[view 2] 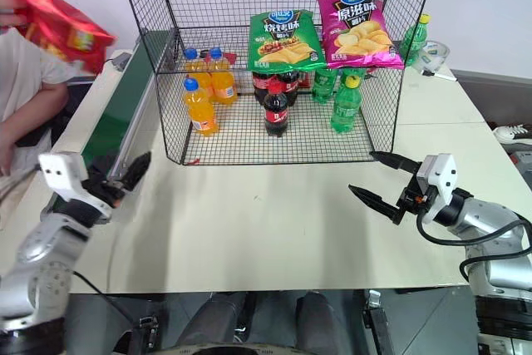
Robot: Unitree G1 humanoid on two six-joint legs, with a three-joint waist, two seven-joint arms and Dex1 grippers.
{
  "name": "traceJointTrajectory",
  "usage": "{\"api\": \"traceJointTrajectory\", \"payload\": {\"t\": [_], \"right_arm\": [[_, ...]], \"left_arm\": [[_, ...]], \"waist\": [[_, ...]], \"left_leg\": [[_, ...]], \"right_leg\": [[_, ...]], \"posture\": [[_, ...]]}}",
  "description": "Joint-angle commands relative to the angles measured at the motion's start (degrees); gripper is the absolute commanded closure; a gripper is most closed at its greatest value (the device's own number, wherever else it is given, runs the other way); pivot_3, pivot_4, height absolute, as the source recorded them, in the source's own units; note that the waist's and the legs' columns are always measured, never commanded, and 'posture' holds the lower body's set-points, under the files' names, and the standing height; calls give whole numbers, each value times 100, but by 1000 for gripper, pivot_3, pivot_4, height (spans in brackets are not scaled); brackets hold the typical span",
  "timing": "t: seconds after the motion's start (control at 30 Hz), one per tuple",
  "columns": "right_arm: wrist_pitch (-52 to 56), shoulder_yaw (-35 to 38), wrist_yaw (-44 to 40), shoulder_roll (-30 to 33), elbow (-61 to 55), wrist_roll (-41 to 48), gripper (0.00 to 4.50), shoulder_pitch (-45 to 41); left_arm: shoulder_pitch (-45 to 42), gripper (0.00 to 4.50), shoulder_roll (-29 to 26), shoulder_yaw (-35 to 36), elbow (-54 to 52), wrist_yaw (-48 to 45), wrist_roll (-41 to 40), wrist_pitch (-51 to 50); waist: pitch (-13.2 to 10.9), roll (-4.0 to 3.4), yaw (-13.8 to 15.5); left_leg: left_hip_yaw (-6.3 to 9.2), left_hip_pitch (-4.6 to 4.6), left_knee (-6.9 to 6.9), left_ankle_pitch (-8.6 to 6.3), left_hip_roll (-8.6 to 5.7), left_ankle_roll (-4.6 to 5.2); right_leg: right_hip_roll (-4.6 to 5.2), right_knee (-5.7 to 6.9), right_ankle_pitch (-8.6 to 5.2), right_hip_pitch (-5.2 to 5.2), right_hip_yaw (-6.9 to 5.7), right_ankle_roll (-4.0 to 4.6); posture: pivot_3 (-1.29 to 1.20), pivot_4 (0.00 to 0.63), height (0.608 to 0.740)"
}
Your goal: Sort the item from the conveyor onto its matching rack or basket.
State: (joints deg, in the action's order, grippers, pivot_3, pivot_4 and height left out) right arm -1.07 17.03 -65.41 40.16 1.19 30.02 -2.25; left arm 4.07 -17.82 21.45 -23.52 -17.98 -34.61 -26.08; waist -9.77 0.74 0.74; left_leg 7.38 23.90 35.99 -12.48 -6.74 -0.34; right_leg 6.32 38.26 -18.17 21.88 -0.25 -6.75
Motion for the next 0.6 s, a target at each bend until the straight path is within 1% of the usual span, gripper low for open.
{"api": "traceJointTrajectory", "payload": {"t": [0.03, 0.13, 0.17, 0.23, 0.37, 0.43, 0.47, 0.53, 0.57, 0.6], "right_arm": [[-96, 58, 55, -27, -240, 28, 0, -20], [-93, 29, 77, -43, -261, 29, 0, -23], [-88, 19, 86, -45, -263, 29, 0, -40], [-82, 4, 97, -45, -260, 26, 0, -68], [-75, -13, 95, -35, -236, 33, 0, -122], [-87, -24, 87, -34, -208, 25, 0, -151], [-83, -33, 88, -36, -192, 26, 0, -177], [-81, -52, 83, -41, -182, 24, 0, -211], [-76, -59, 82, -44, -182, 26, 0, -223], [-81, -65, 78, -46, -176, 23, 0, -234]], "left_arm": [[97, 274, 416, -230, -711, 662, -98, -207], [84, 274, 766, -489, -901, 1163, 87, -311], [59, 274, 771, -597, -907, 1300, 249, -358], [2, 274, 818, -594, -839, 1554, 357, -461], [129, 274, 935, -524, -835, 1541, 104, -437], [169, 274, 966, -594, -810, 1296, -134, -420], [173, 274, 1145, -551, -813, 1147, -539, -366], [194, 274, 1322, -456, -799, 1081, -906, -307], [198, 274, 1381, -406, -783, 1034, -1070, -292], [212, 274, 1354, -395, -792, 1055, -997, -260]], "waist": [[0, 0, 3], [0, 0, 7], [0, 0, 8], [0, 1, 9], [0, 1, 3], [-1, 1, 6], [-1, 1, 7], [-1, 1, 10], [-1, 2, 14], [-1, 2, 15]], "left_leg": [[0, 0, 0, 0, 0, 0], [0, 0, 1, 0, 1, 0], [0, 0, 2, 0, 1, 0], [0, 0, 2, 0, 1, 0], [0, 0, 1, 0, 1, 0], [0, 1, 0, 0, 1, 0], [0, 0, 1, -1, 1, 0], [0, 1, 1, -1, 1, 1], [0, 0, 4, -1, 1, 2], [1, 0, 4, -1, 1, 2]], "right_leg": [[-1, 0, 0, 0, 0, 0], [-2, -1, 0, -3, -1, 1], [-2, -1, 0, -4, -2, 1], [-3, -5, 0, -6, -2, 1], [-5, -8, -1, -6, -2, 1], [-5, -9, -1, -6, -2, 1], [-5, -10, -1, -6, -2, 2], [-4, -11, -1, -7, -2, 2], [-4, -15, -1, -11, -3, 3], [-4, -16, -2, -12, -4, 3]], "posture": [[0, 150, 740], [0, 150, 740], [0, 150, 740], [0, 150, 740], [0, 150, 740], [0, 150, 740], [0, 150, 740], [0, 150, 740], [0, 150, 740], [0, 150, 740]]}}
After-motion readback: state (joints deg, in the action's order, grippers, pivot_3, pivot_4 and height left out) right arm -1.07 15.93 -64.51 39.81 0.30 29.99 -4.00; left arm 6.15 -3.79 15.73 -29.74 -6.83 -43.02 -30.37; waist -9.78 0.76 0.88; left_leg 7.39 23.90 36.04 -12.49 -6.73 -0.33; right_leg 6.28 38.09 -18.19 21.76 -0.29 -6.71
